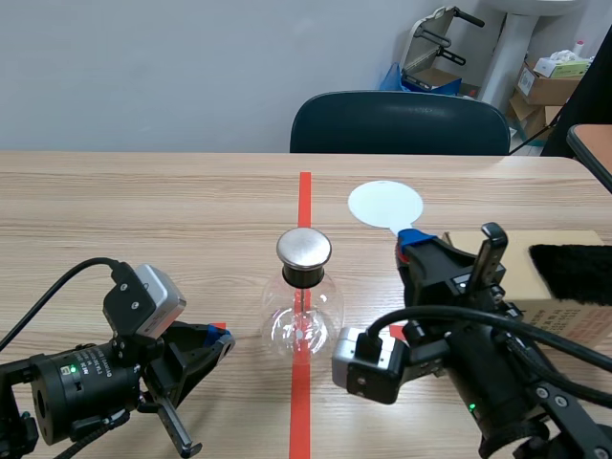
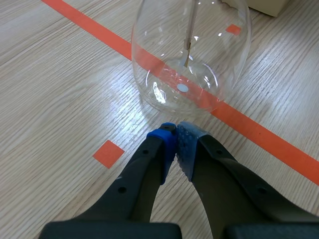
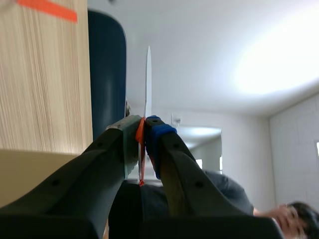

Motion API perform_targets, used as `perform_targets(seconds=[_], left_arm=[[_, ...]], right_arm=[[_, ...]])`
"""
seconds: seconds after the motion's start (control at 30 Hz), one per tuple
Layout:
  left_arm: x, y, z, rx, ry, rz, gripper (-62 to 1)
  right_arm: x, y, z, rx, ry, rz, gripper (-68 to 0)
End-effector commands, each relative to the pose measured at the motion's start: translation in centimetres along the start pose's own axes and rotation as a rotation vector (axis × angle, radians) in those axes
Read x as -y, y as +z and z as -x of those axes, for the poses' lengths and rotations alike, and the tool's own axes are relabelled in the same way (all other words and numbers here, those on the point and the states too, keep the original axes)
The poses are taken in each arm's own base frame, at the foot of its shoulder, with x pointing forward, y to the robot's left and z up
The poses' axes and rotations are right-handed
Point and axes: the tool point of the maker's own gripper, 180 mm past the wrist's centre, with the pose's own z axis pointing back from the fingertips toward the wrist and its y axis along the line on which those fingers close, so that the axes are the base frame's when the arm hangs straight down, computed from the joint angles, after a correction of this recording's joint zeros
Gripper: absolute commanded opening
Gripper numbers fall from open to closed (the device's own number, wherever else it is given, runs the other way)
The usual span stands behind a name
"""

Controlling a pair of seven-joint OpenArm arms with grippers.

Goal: Do the electroscope experiment

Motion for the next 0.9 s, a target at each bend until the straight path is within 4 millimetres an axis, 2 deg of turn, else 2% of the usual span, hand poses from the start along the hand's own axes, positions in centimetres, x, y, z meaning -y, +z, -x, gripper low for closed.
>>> perform_targets(seconds=[0.0, 0.23, 0.4, 0.87], left_arm=[[0.1, -0.2, -0.8, 0.026, 0.003, 0.005, -59.4], [0.1, -0.2, -0.8, 0.026, 0.003, 0.005, -59.4], [0.1, -0.2, -0.8, 0.026, 0.003, 0.005, -59.4], [0.1, -0.2, -0.8, 0.025, 0.002, 0.005, -59.4]], right_arm=[[1.0, -0.3, -0.1, 0.026, 0.016, 0.035, -66.7], [0.9, 0.0, -3.0, 0.188, 0.019, 0.034, -66.7], [0.9, 0.3, -4.3, 0.262, 0.021, 0.033, -66.7], [0.9, 0.7, -5.4, 0.33, 0.022, 0.032, -66.7]])
